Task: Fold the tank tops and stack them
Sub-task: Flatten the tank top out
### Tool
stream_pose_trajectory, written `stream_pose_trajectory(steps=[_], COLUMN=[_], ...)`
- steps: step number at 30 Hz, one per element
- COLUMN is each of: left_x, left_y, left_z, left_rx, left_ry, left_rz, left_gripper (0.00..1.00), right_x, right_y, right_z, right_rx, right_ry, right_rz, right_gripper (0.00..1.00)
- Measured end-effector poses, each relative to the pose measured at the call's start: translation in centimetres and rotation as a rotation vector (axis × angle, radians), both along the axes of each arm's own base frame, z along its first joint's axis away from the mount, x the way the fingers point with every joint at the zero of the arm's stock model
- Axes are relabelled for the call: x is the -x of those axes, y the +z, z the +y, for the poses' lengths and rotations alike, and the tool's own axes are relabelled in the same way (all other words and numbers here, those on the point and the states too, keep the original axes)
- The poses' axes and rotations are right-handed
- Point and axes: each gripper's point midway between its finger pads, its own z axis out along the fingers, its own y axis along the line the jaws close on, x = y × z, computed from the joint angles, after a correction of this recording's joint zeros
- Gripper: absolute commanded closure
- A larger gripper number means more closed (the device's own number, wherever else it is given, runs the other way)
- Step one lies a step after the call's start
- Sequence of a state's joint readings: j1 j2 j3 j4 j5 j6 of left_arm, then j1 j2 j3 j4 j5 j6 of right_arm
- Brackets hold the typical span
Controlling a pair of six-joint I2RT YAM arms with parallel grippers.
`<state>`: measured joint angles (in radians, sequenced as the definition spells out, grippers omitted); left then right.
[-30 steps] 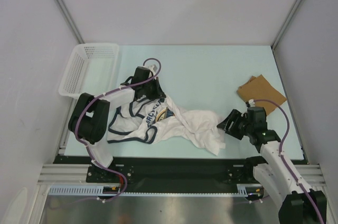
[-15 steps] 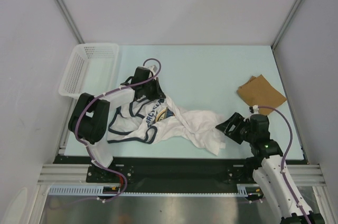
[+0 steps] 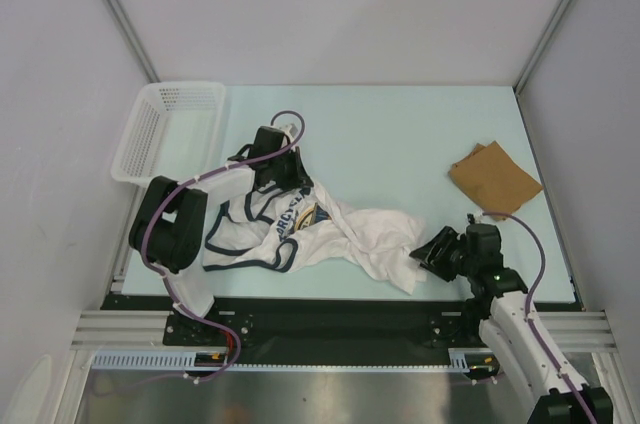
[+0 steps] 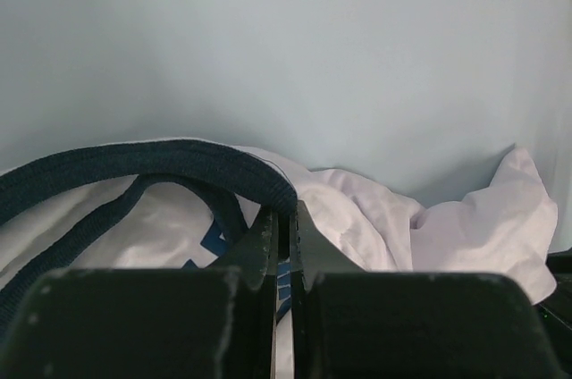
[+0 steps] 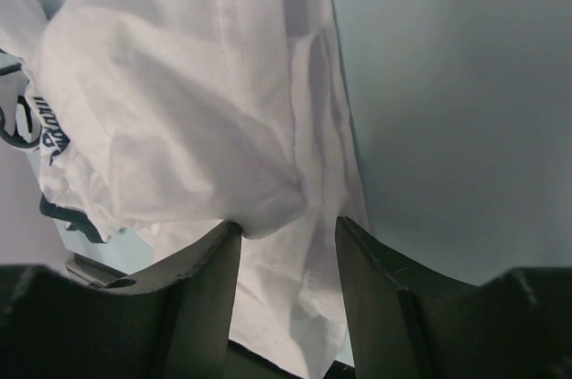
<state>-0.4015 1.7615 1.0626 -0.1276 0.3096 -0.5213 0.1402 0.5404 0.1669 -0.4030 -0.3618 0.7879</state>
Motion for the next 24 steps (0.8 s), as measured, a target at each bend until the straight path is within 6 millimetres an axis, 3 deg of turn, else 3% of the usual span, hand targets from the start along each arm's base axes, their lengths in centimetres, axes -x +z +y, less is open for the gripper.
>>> stream_pose_trajectory(steps=[11, 20, 24], left_x=[-0.3, -0.3, -0.3], left_y=[0.6, 1.1, 1.3], left_z=[0.0, 0.0, 0.0], left_rx=[-0.003, -0.004, -0.003], left_ry=[-0.003, -0.003, -0.003], left_rz=[-0.010, -0.010, -0.014], left_gripper=[1.00, 1.00, 1.00], right_x=[-0.9, -3.2, -3.4], right_y=[-0.3, 1.0, 0.6], right_z=[1.5, 1.8, 2.0], right_rx=[0.116, 0.267, 0.320], right_ry=[0.121, 0.170, 0.194], right_rz=[-0.025, -0.079, -0.067], right_gripper=[0.58, 0.56, 0.78])
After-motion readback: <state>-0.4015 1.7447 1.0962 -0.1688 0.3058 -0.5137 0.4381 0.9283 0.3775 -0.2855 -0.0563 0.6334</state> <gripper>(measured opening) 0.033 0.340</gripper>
